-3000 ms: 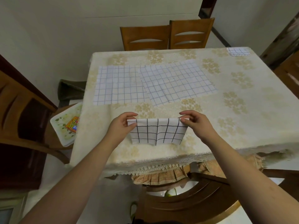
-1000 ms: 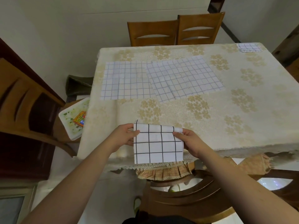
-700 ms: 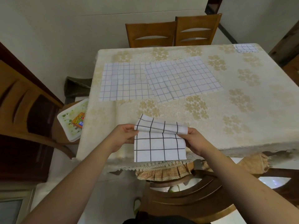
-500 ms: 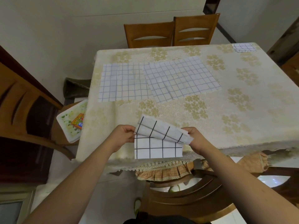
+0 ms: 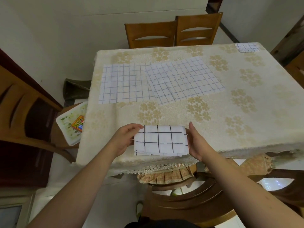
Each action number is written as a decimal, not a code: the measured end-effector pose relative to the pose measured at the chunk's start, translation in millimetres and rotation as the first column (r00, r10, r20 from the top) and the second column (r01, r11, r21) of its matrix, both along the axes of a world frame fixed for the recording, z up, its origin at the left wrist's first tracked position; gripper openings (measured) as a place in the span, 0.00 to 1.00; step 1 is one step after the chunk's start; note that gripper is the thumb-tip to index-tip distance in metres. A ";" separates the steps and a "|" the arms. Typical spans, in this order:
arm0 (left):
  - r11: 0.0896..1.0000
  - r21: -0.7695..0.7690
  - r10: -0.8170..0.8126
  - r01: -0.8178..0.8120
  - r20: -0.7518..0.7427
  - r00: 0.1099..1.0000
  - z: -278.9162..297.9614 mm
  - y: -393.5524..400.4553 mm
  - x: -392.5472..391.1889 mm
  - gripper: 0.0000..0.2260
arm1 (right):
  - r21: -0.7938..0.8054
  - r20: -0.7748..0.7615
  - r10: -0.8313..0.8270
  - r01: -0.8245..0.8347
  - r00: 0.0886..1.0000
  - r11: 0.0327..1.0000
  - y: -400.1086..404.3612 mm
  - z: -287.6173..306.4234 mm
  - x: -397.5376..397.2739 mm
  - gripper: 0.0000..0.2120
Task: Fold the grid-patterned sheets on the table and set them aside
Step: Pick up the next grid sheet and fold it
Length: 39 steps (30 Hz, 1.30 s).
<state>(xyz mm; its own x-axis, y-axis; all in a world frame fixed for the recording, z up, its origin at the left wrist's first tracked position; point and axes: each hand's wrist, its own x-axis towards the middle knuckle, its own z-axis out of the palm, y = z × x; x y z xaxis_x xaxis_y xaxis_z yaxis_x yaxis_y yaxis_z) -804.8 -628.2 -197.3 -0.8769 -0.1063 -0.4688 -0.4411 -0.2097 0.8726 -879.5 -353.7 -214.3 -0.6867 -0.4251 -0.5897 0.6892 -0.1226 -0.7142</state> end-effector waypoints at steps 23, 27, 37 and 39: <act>0.978 -0.208 -0.012 0.031 0.090 0.996 -15.3 2.9 34.8 0.17 | 0.293 -0.260 0.023 0.057 0.965 0.955 -16.4 0.3 26.3 0.08; 0.958 -0.270 -0.093 0.098 0.035 0.995 -9.8 1.3 38.7 0.16 | 0.320 -0.287 -0.047 0.142 0.957 0.937 -14.5 1.4 36.5 0.06; 0.987 -0.107 -0.114 0.117 0.028 0.993 -5.3 18.2 36.3 0.08 | 0.307 -0.300 -0.091 0.187 0.950 0.933 13.2 21.2 83.9 0.12; 0.981 -0.107 -0.161 0.163 0.031 0.987 -5.5 28.6 34.6 0.07 | 0.292 -0.275 -0.119 0.201 0.954 0.935 26.0 23.9 95.8 0.14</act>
<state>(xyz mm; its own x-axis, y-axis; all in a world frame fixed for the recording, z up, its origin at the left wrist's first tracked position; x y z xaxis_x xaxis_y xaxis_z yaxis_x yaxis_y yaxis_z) -770.2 -599.5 -202.8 -0.8761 -0.0154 -0.4819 -0.4811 -0.0382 0.8758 -783.7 -327.7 -190.3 -0.8718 -0.1191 -0.4751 0.4737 0.0416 -0.8797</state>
